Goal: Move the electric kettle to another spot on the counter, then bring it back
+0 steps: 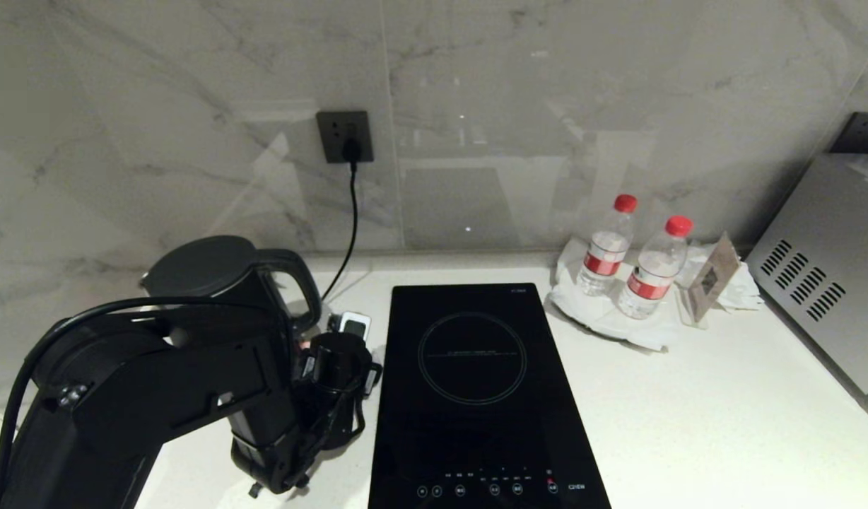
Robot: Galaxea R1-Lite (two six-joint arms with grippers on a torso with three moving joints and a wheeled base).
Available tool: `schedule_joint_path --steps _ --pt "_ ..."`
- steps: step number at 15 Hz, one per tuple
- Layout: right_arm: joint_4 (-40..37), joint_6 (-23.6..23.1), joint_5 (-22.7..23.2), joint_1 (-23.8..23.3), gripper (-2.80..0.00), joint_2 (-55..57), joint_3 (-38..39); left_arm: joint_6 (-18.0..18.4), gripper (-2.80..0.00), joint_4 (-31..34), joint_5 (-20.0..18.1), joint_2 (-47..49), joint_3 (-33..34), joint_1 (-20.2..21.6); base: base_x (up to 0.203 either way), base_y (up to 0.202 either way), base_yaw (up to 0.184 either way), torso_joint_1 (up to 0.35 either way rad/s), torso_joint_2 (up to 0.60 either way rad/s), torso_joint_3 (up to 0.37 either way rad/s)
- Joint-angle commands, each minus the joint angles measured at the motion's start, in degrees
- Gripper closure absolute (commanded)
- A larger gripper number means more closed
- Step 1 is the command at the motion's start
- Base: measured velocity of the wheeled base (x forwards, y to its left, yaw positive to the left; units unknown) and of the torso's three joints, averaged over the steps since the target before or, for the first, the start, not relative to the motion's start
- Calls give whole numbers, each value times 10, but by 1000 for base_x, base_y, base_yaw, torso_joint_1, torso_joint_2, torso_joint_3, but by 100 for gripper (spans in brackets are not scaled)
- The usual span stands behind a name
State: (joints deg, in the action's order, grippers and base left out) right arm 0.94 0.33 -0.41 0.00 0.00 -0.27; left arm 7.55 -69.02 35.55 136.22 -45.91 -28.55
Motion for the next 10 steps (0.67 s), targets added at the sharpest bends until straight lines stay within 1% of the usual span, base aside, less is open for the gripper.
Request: schedule_joint_path --steps 1,5,7,10 --pt "0 0 0 0 0 0 0 0 -280 -3 2 -4 -2 0 0 0 0 0 0 0" --pt "0 0 0 0 0 0 0 0 -280 -3 1 -15 -1 -2 0 0 0 0 0 0" --pt "0 0 0 0 0 0 0 -1 -280 -3 -2 -39 2 -6 0 0 0 0 0 0" --pt "0 0 0 0 0 0 0 -7 -280 -4 -4 -50 37 -19 0 0 0 0 0 0"
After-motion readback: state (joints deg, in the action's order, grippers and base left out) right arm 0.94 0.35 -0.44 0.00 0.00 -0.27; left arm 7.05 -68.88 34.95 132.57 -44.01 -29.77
